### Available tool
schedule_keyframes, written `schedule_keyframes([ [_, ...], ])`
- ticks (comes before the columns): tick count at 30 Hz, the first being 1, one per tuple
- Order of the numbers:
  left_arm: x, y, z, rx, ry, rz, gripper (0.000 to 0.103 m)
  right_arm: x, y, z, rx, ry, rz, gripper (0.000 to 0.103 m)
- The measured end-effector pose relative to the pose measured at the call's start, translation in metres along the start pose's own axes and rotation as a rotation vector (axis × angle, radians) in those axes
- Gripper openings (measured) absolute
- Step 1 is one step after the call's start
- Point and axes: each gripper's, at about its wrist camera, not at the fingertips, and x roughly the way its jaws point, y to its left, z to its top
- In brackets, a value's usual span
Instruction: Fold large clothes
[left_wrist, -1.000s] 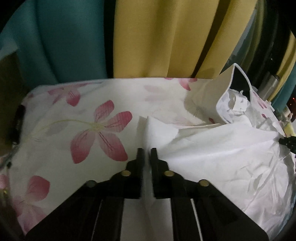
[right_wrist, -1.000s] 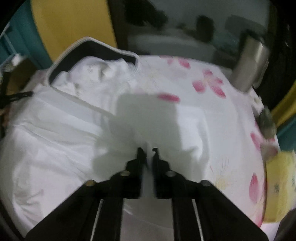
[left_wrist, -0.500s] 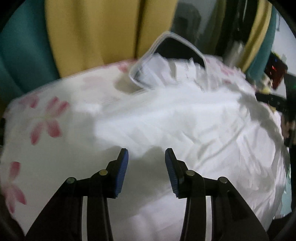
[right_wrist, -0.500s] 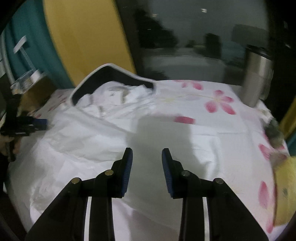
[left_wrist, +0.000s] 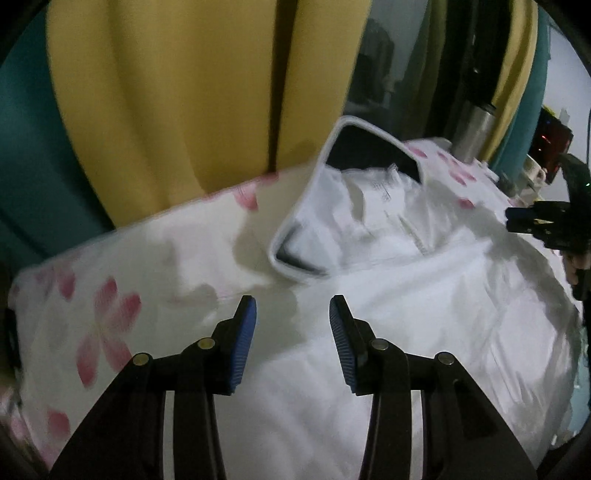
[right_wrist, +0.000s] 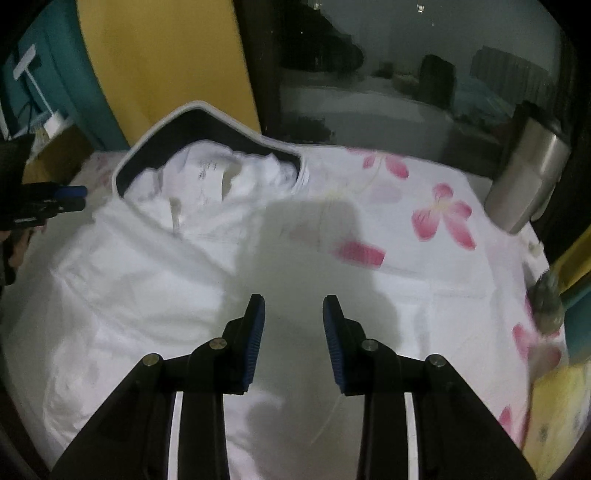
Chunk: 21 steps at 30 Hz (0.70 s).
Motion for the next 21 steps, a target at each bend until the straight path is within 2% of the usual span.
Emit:
schedule_keyframes([
  [1,0.005,0.002,0.007,0.001,-0.004,0.003,0.044,0.001,-0.003,0.008,0.0,-0.001,-0.005,0.042],
  [3,0.016,0.007,0.018,-0.016,-0.006,0.006,0.044,0.007,-0.011,0.028,0.003,-0.007,-0.035,0.05],
  [8,0.023,0.028,0.034,-0.118,-0.053,-0.059,0.044,0.038,-0.035,0.075,0.07,-0.015,-0.011,0.05],
  [12,0.03,0.034,0.04,-0.147,-0.059,-0.052,0.044,0.065,-0.043,0.108,0.119,-0.016,0.026,0.05],
  [17,0.047,0.024,0.034,-0.081,0.002,-0.115,0.044,0.104,-0.042,0.138,0.162,-0.001,0.114,0.052],
  [21,0.061,0.021,0.029,-0.023,0.049,-0.064,0.044,0.135,-0.032,0.139,0.167,0.08,0.181,0.052],
])
